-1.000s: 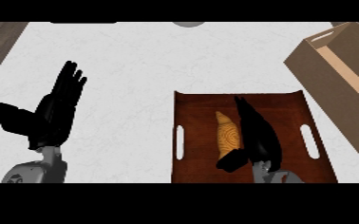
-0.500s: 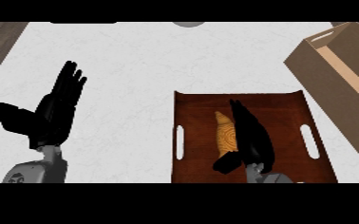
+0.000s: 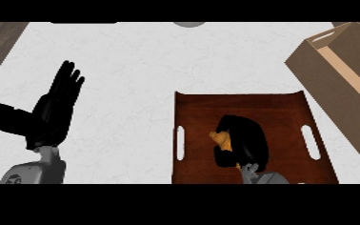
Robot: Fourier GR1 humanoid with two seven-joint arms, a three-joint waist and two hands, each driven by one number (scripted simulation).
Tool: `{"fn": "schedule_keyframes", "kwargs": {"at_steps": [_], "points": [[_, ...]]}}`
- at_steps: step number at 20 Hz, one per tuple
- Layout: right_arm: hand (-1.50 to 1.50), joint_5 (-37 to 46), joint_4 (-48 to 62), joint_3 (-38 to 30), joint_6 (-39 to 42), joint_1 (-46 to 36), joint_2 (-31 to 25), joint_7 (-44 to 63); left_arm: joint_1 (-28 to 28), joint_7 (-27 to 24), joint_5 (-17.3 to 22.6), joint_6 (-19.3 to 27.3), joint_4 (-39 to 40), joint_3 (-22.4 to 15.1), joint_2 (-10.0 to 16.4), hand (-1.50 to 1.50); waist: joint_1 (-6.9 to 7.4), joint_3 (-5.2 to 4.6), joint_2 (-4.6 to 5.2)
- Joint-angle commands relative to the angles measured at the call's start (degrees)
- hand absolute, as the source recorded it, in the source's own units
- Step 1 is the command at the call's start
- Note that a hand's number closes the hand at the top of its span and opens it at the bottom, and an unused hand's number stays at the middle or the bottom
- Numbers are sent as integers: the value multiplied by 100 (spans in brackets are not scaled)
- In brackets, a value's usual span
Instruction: Pick the croissant from the tray and place it in the cardboard box
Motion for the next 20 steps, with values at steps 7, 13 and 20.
{"fn": "schedule_keyframes", "kwargs": {"at_steps": [7,13,20], "points": [[150,357,-585,983,412,-31,-588,-1141,131,214,-90,55,-242,-116,-101,0,28,1,-11],[150,689,-1667,1812,465,246,-1155,-1819,106,274,-25,43,-335,-22,-65,0,-8,0,-18],[150,1105,-3693,2206,1223,663,-1685,-1500,529,-197,-117,-64,-320,-123,-226,0,-25,-1,-20]]}}
